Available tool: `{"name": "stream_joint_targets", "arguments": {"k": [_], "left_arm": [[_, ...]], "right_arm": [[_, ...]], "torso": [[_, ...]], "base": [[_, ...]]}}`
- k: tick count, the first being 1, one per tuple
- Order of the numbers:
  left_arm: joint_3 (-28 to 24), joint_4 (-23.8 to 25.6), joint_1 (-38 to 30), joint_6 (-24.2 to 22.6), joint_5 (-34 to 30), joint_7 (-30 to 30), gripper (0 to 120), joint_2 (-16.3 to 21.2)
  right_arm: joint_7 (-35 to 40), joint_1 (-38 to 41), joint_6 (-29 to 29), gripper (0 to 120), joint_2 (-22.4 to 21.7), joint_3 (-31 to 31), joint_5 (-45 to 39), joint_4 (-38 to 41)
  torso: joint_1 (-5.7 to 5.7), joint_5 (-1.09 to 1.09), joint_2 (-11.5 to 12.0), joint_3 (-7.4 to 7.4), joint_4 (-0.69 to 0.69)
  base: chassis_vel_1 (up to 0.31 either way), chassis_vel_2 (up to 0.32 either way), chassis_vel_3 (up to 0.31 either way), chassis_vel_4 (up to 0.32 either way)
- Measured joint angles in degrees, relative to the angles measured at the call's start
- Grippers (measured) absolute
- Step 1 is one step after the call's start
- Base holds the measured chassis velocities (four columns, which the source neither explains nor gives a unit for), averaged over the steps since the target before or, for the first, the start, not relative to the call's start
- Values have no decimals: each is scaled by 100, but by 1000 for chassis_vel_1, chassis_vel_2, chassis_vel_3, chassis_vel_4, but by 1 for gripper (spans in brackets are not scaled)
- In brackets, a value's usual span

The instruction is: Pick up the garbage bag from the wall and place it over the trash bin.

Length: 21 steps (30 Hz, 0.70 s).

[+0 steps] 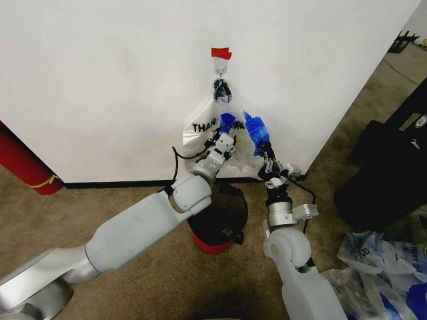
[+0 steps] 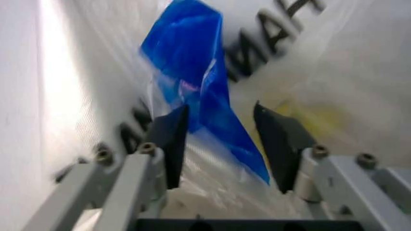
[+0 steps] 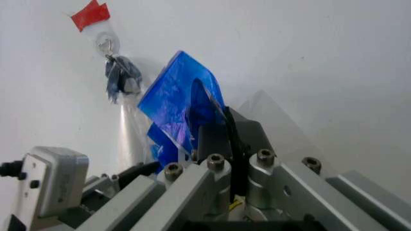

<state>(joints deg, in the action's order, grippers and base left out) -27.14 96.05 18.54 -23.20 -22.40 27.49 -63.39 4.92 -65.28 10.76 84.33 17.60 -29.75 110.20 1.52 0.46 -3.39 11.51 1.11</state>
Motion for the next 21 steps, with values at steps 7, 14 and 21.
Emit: {"name": "stream_joint_targets", "arguments": {"k": [7,14,21], "left_arm": [[67,-120,-34,-129,-61,86,14,8],[235,15,-6,21,-380,183,0,99],[784,741,515,271,-999,284,0,505]], "right_arm": [[1,12,-11,0,-17,4,-23,3],[19,9,-20,0,-29,37,-24,-7],[105,-34,-45,0,-106,131,-144,-11]], "torso": [[0,0,0,0,0],[0,0,-1,0,1],[0,0,-1,0,0]], "base": [[0,0,0,0],[0,0,0,0],[0,0,0,0]]}}
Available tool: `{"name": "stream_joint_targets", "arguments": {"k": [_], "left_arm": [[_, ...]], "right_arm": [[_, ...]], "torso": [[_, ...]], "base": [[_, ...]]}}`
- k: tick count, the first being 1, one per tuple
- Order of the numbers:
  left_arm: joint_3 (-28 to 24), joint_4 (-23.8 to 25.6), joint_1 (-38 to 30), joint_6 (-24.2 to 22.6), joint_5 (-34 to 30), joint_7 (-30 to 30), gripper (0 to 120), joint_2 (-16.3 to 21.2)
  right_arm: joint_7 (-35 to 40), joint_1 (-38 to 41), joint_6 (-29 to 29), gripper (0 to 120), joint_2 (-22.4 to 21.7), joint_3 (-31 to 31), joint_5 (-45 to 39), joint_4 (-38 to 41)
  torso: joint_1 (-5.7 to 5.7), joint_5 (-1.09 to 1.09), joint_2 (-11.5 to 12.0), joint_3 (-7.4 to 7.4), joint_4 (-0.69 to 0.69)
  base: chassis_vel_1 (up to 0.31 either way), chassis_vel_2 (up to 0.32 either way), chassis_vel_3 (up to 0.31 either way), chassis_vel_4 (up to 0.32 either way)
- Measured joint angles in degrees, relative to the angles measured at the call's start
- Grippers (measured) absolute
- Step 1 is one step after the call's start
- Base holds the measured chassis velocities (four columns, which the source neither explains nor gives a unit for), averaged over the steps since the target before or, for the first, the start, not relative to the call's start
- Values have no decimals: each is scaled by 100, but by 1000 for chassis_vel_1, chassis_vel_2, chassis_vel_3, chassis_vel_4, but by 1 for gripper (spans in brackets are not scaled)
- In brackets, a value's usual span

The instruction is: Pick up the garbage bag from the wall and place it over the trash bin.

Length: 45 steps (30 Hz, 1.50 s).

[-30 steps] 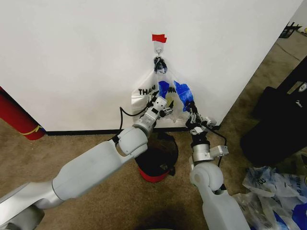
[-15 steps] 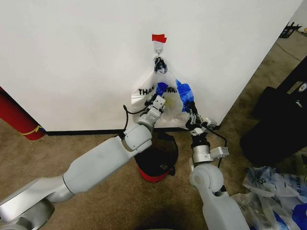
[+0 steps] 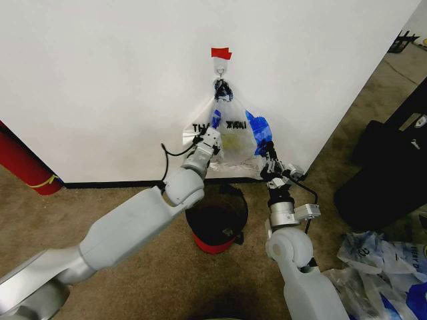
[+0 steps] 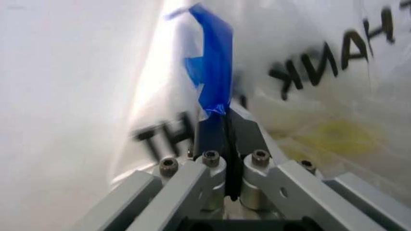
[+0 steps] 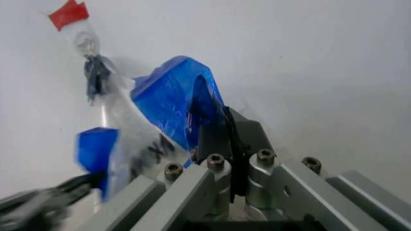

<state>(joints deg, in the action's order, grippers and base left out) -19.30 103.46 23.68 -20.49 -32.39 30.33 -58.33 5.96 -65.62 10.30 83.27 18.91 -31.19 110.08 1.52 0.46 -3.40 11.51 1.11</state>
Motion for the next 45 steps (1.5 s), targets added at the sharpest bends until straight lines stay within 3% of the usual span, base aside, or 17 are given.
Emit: {"name": "stream_joint_targets", "arguments": {"k": [9,21,33,42,45], "left_arm": [[1112,1180,1333,-19,-232,42,0,618],[1864,1921,2765,85,22,-87,0,797],[2292,2981,2924,197,-258,-105,0,1101],[2290,3432,2740,253,-545,-295,0,1277],[2461,3744,2789,235,-758,-316,0,1494]], "right_arm": [[35,-242,-27,0,-164,17,-5,54],[-40,-880,34,0,-194,96,180,316],[-82,-1437,-45,0,-223,110,337,1272],[-208,-2131,-368,0,-356,440,215,2688],[-280,-2341,-498,0,-488,582,52,3094]], "torso": [[0,0,0,0,-1],[-1,1,0,-1,-1],[-1,0,0,0,-2],[-1,1,0,0,2],[-1,0,1,0,-2]], "base": [[0,0,0,0],[0,0,0,0],[0,0,0,0],[0,0,0,0],[0,0,0,0]]}}
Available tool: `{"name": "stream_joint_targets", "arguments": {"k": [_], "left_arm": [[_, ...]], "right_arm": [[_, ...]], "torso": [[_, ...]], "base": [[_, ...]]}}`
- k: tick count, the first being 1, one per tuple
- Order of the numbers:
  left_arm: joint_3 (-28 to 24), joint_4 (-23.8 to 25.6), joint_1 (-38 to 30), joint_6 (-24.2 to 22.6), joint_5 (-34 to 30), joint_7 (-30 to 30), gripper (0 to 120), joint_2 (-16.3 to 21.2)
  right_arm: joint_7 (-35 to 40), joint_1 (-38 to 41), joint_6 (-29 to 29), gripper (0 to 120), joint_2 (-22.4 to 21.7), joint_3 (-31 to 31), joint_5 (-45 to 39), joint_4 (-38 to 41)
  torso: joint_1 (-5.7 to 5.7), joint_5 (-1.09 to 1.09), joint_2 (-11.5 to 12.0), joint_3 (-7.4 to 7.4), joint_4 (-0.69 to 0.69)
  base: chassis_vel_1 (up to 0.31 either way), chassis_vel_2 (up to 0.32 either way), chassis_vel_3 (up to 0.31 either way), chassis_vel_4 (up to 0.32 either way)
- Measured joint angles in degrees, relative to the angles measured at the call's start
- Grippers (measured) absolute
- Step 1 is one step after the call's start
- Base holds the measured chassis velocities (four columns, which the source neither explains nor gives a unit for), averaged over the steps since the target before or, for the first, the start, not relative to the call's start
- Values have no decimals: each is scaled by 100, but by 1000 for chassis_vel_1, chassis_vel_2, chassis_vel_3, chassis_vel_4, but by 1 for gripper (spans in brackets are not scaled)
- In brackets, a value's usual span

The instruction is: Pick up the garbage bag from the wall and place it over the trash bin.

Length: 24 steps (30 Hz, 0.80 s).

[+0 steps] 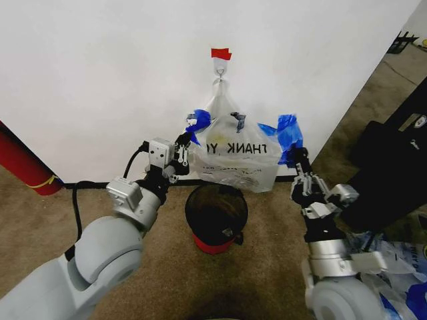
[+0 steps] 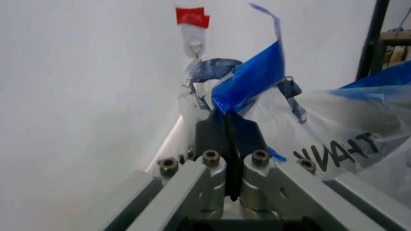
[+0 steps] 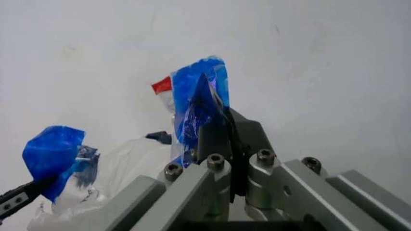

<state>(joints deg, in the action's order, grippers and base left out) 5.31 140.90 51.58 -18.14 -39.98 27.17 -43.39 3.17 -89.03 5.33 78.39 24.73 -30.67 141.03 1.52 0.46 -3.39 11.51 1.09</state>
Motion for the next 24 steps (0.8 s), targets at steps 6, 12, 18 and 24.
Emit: {"name": "stream_joint_targets", "arguments": {"k": [6,12,18,24], "left_arm": [[109,193,58,-140,-270,46,0,176],[112,203,204,-308,-522,229,0,152],[161,248,331,-457,-727,351,0,183],[28,-185,830,-364,-360,373,0,-179]], "right_arm": [[-30,-173,-65,0,-31,36,-88,132],[15,-199,-97,0,62,-105,-73,57],[46,-263,-118,0,103,-303,-57,-94],[103,44,-45,0,288,-582,20,-732]], "torso": [[0,-1,0,0,2],[1,1,0,1,2],[1,0,0,0,2],[1,2,0,1,2]], "base": [[0,0,0,0],[0,0,0,0],[0,0,0,0],[0,0,0,0]]}}
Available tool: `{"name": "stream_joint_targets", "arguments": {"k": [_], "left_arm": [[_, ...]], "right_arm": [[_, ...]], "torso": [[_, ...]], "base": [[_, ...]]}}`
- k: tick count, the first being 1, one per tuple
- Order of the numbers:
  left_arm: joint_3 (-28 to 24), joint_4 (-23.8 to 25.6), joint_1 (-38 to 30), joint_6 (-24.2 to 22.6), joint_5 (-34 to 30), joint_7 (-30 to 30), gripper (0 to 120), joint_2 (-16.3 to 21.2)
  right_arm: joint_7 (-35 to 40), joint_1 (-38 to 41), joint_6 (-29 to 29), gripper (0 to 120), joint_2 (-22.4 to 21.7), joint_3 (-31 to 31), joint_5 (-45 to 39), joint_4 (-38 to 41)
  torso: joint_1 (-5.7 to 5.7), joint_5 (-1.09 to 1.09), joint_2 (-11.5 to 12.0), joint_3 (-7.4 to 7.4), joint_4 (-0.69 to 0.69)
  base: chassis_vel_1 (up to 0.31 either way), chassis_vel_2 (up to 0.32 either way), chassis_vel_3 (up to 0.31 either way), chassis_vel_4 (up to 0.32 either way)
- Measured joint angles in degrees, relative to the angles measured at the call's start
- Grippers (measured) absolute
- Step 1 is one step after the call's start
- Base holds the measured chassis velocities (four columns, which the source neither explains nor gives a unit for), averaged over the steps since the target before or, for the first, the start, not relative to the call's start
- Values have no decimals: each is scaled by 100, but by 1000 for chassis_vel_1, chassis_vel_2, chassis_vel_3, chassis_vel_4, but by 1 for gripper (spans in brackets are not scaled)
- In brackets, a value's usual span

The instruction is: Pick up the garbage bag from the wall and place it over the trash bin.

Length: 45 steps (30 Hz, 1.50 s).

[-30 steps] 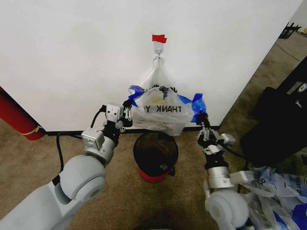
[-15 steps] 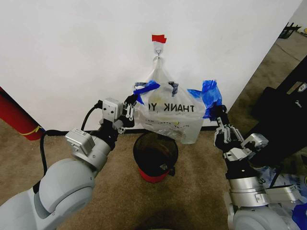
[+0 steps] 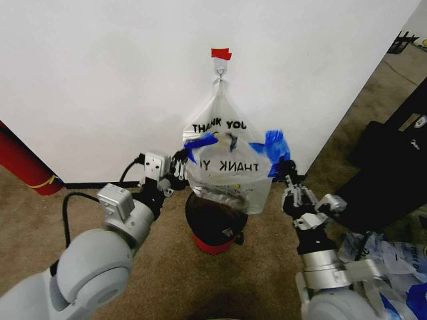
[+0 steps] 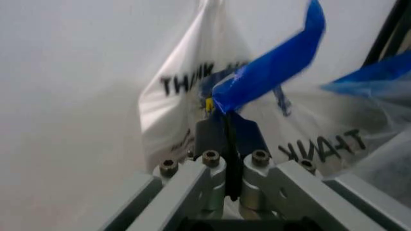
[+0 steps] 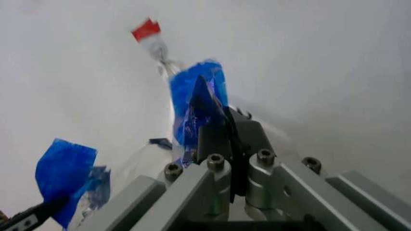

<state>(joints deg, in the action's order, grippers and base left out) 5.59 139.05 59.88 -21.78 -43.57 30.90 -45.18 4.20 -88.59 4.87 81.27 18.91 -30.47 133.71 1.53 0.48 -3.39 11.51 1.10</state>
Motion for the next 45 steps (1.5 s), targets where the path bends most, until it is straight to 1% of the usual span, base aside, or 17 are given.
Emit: {"name": "stream_joint_targets", "arguments": {"k": [1,2,5,8,10,15,19,26,28,30,35,45], "left_arm": [[-27,-95,63,28,73,-2,0,-49],[-27,-95,63,28,73,-2,0,-49],[-76,-392,244,83,158,-2,0,-178],[-105,-627,395,126,178,3,0,-262],[-112,-696,430,145,190,3,0,-281],[-161,-1176,599,288,312,32,0,-448],[-218,-1337,806,347,456,67,0,-537],[-214,-1344,1230,459,735,92,0,-660],[-247,-1381,1406,529,881,78,0,-782],[-265,-1398,1438,547,914,72,0,-820],[-428,-1456,1603,583,1096,76,0,-1112],[-405,-1138,2015,558,1272,77,0,-974]], "right_arm": [[13,67,14,0,30,-46,17,-159],[13,67,14,0,30,-46,17,-159],[67,224,81,0,143,-154,63,-684],[118,327,130,0,243,-215,67,-1044],[129,353,152,0,268,-229,78,-1146],[135,394,316,0,418,-299,258,-1613],[151,382,428,0,507,-285,448,-1844],[197,169,578,0,574,-160,729,-2053],[216,71,610,0,576,-95,831,-2097],[221,53,618,0,576,-85,870,-2116],[382,-76,611,0,606,-101,1092,-2132],[559,-549,517,0,558,-139,1312,-2046]], "torso": [[0,-1,0,0,0],[0,-1,0,0,0],[0,-2,0,0,0],[0,-1,0,0,0],[0,-1,0,0,0],[0,-2,0,0,1],[0,-1,0,0,0],[0,-3,0,0,0],[0,-3,0,0,0],[0,-2,0,0,0],[0,-2,0,0,0],[0,-3,0,-1,1]], "base": [[0,0,0,0],[0,0,0,0],[0,0,0,0],[0,0,0,0],[0,0,0,0],[0,0,0,0],[0,0,0,0],[0,0,0,0],[0,0,0,0],[0,0,0,0],[0,0,0,0],[0,0,0,0]]}}
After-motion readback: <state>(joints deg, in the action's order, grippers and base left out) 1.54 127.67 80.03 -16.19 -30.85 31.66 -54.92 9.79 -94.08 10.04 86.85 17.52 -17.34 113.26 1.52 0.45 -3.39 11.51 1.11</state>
